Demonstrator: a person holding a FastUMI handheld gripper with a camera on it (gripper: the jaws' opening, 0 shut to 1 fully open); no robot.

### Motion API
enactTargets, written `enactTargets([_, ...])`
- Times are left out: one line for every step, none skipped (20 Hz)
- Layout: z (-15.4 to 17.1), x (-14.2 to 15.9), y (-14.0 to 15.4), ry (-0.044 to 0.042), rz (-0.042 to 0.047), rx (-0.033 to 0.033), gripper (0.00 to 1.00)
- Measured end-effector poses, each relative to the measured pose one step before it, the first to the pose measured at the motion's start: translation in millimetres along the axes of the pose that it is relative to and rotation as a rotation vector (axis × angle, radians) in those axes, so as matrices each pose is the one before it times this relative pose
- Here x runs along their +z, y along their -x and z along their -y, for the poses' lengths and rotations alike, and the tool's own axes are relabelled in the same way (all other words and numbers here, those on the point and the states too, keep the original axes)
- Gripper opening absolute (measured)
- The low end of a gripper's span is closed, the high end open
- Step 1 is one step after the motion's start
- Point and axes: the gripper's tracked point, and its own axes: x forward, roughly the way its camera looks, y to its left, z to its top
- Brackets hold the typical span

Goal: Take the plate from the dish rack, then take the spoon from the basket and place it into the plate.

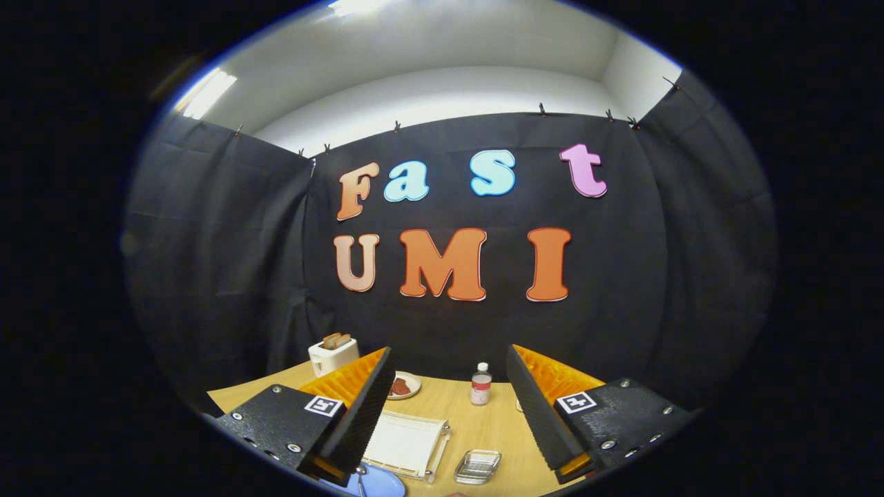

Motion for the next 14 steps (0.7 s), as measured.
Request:
enactTargets([2.86,2.62,-0.39,0.02507,0.00484,-0.02235,0.97])
enactTargets([3.42,-2.57,-0.91,0.02532,-0.01417,-0.02095,0.96])
enactTargets([0.33,-0.64,1.86,0.02425,-0.0109,-0.00568,0.97])
enactTargets([0.08,2.68,1.52,0.01262,0.00189,-0.00269,0.97])
enactTargets([-1.97,3.17,-1.57,0.00002,0.00309,0.00011,0.97])
enactTargets([-2.49,3.09,-0.05,-0.01208,0.0046,0.00464,0.97])
enactTargets([-0.36,-0.23,0.42,-0.01121,-0.00481,0.00036,0.97])
enactTargets([2.57,0.01,0.13,-0.01031,-0.00547,-0.00826,0.97])
enactTargets([3.48,1.87,-1.36,-0.00994,0.00176,-0.0076,0.98])
enactTargets([2.58,2.31,-0.26,-0.0112,0.00403,-0.00893,0.98])
enactTargets([1.18,1.84,0.52,-0.00754,0.00588,-0.00291,0.98])
enactTargets([2.11,2.88,0.29,-0.00452,0.00911,-0.00784,0.98])
enactTargets([1.41,2.2,1.44,0.0008,0.00947,-0.00406,0.98])
enactTargets([3.05,1.68,-0.26,0.00671,0.00899,-0.01054,0.98])
